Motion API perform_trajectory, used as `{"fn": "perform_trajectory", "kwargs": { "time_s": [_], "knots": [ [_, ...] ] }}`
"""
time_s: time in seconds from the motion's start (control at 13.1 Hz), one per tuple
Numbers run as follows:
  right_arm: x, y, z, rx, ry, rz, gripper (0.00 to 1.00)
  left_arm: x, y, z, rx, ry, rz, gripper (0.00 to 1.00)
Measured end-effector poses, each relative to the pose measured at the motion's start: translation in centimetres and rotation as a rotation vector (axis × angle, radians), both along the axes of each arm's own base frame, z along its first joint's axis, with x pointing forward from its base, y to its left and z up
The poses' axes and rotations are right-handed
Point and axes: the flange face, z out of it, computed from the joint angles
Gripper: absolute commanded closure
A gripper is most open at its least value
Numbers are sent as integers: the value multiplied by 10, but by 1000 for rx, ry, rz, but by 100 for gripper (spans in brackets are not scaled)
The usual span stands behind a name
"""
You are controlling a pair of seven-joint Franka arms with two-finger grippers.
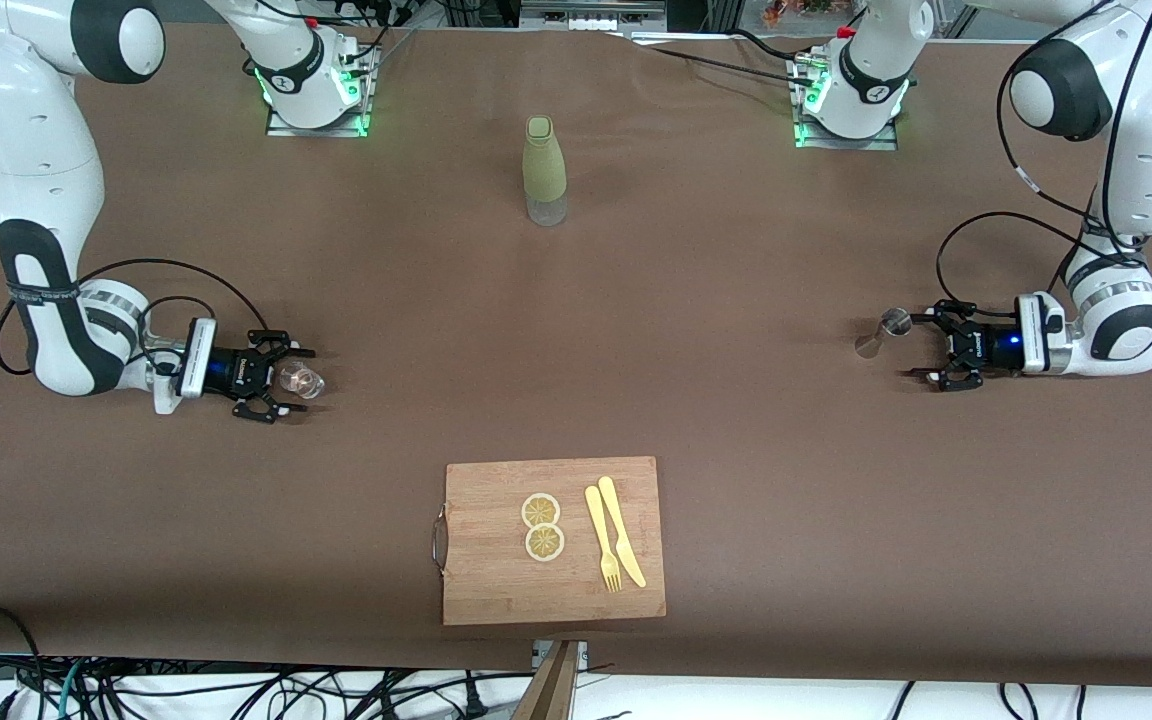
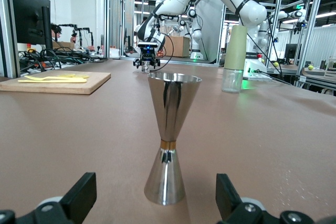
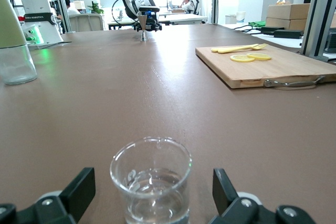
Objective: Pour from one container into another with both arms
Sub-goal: 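Close the right gripper on the glass cup while the left gripper grips the jigger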
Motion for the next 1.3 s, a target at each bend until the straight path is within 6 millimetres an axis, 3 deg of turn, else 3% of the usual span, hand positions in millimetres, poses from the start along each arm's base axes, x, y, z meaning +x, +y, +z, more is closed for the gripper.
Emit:
{"fn": "perform_trajectory", "kwargs": {
  "time_s": [0.31, 0.46, 0.53, 0.69, 0.76, 0.92, 1.3],
  "knots": [
    [-5, 3, -11, 11, -6, 9, 1, 6, -27, -5, -43, -3, 2, 0],
    [-3, 10, -12, 30, -9, 3, 7, 5, -37, -8, -60, 2, 2, 0],
    [-2, 13, -11, 36, -11, 1, 19, 4, -38, -8, -60, 3, 2, 0],
    [-2, 14, -11, 39, -12, 1, 60, 4, -37, -7, -58, 2, 4, 0],
    [-1, 14, -11, 40, -13, 1, 75, 3, -37, -5, -56, 2, 7, 0],
    [-2, 14, -12, 41, -11, -1, 94, 0, -38, -5, -59, 9, 11, 0],
    [-6, 16, -14, 80, 12, 4, 100, -11, -39, 0, -53, 23, 31, 0]
  ]
}}
